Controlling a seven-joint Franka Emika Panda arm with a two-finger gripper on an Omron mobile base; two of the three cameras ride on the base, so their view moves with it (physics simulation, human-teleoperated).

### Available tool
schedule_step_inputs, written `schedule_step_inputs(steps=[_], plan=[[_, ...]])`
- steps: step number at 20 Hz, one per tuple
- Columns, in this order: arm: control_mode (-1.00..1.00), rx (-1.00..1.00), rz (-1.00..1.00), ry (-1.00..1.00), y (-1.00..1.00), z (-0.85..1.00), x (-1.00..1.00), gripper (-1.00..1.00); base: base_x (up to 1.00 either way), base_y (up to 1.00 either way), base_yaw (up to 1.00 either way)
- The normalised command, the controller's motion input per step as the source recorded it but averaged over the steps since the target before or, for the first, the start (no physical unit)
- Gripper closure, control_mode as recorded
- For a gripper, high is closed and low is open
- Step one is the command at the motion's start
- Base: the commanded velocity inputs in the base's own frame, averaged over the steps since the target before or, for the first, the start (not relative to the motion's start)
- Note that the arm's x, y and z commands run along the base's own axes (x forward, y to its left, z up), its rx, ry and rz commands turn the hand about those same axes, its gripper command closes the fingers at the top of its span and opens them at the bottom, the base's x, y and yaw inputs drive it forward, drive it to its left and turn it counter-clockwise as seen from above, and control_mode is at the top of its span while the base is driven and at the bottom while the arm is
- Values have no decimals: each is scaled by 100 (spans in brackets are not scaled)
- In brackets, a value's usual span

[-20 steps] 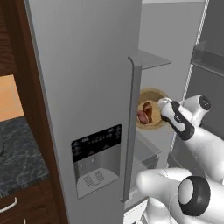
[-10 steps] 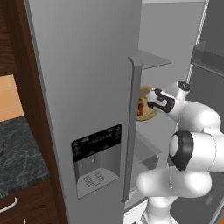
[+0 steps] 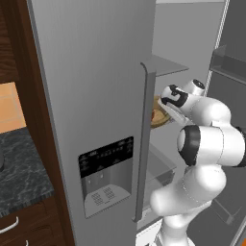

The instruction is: Pick the chicken drumstick and potato from their plates and place them in the bowl. Then put the bowl in the fridge.

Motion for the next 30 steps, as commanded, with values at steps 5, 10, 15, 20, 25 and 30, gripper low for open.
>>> schedule_step_inputs(steps=[5, 10, 15, 20, 25, 30], plan=[[-100, 11, -10, 0, 24, -52, 24, 100, 0, 0, 0], [-100, 5, -14, -6, 37, -22, 54, 100, 0, 0, 0], [-100, 0, -11, -5, 33, 1, 26, -100, 0, 0, 0], [-100, 0, 0, -2, -1, 4, -7, -100, 0, 0, 0], [-100, 2, -9, -25, -3, 69, -32, -100, 0, 0, 0], [-100, 9, -20, -17, -28, 83, -77, -100, 0, 0, 0]])
